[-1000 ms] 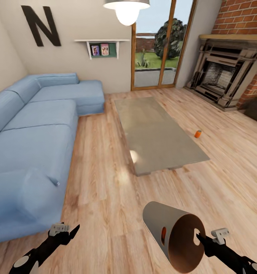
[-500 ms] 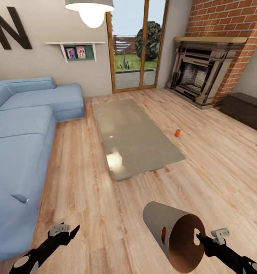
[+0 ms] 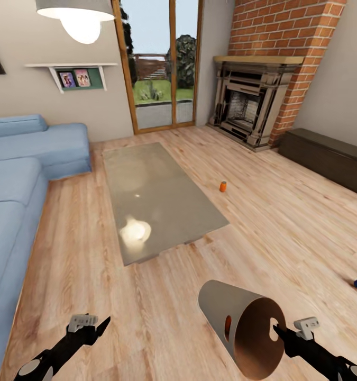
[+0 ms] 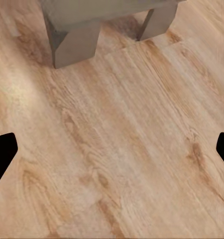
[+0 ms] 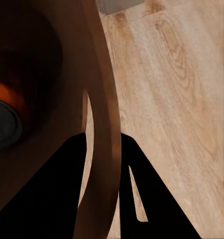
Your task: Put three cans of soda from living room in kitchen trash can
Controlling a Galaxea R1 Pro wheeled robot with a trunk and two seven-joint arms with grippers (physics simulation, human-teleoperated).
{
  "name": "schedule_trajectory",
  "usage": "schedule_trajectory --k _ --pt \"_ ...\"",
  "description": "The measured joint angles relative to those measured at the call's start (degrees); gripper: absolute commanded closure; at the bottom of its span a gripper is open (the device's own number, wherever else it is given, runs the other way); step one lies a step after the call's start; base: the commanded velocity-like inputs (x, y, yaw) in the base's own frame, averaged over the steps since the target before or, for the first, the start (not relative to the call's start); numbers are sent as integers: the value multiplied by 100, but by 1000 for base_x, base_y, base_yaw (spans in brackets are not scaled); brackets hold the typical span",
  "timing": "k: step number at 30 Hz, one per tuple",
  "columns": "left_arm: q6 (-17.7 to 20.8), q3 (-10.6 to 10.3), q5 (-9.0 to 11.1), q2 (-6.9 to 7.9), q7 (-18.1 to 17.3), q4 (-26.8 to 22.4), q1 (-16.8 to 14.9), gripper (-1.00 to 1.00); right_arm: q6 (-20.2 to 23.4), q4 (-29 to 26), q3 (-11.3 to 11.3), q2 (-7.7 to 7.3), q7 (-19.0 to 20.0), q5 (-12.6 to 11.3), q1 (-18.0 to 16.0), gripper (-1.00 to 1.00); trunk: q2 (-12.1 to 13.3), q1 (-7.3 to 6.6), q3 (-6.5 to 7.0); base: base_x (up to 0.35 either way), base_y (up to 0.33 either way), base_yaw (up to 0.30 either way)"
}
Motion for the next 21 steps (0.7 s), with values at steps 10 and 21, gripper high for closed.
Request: schedule_trajectory --k 10,21 --pt "-2 0 0 4 -2 1 0 -100 0 -1 -10 -1 20 -7 0 100 0 0 77 109 -257 -159" --pt "-4 0 0 1 -9 1 0 -100 0 -17 -11 10 29 -26 0 100 0 0 146 9 -23 -32"
